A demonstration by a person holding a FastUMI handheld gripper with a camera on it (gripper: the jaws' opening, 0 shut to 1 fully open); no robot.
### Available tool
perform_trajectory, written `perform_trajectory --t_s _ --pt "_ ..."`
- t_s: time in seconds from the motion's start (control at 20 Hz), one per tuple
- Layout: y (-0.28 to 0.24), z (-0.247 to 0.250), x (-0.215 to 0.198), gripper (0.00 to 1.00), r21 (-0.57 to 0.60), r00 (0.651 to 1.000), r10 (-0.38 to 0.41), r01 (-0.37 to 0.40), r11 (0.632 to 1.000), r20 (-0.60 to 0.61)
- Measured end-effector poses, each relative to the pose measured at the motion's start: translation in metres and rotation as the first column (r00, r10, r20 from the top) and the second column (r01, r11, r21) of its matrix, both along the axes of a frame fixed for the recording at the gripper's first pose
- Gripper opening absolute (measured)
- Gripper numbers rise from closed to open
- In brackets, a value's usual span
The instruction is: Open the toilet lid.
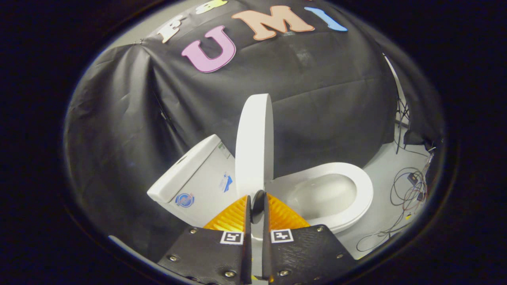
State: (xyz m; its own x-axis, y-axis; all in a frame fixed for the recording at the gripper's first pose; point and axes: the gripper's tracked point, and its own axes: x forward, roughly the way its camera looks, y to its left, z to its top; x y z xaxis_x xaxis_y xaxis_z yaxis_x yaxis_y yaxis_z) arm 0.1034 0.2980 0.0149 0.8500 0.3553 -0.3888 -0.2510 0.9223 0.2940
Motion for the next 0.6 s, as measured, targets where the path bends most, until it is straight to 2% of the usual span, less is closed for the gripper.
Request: perform_trajectory --t_s 0.35,0.6 --pt "0.023 0.007 -0.003 0.11 -0.006 1.000 0.011 -0.011 1.000 0.013" --pt "0.042 0.009 -0.008 0.11 -0.071 0.999 0.024 -0.021 0.997 0.049"
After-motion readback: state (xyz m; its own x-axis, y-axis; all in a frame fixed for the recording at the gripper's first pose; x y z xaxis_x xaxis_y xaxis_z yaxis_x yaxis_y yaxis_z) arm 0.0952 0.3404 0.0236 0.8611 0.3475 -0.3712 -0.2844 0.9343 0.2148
